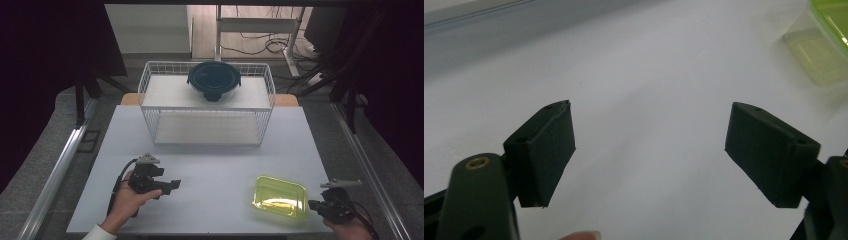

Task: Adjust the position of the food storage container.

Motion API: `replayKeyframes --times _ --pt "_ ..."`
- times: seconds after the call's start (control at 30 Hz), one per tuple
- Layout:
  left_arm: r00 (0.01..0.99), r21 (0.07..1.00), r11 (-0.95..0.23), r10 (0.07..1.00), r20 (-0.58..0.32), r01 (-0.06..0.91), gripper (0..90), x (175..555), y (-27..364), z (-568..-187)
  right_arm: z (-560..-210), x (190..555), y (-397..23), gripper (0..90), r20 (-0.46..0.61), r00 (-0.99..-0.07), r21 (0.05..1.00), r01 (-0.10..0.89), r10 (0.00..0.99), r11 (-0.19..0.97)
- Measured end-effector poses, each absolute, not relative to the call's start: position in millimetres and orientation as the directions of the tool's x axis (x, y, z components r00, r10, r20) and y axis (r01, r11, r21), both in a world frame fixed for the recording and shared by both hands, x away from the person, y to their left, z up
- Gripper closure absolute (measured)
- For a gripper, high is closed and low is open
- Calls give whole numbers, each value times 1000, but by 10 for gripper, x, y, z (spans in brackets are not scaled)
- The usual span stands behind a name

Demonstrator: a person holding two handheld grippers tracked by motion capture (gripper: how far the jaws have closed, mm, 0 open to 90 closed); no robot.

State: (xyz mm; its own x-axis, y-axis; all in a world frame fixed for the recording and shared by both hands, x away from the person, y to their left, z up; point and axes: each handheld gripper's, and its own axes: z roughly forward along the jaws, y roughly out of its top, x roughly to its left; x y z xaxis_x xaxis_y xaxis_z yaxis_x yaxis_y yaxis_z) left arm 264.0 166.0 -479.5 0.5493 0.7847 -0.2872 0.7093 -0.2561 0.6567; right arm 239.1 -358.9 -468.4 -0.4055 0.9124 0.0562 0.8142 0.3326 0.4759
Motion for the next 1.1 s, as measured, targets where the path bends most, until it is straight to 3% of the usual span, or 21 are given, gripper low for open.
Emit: replayKeyframes --times 0.3,1.1 --pt "550 653 -260 785 -285 711 195 2643 1658 -4806 -4712 2396 -3474 888 31 -417 441 821 908 362" --pt "538 645 -255 792 -289 721 195 2667 1683 -4822 -4714 2579 -2957 889 37 -513 469 767 858 438"
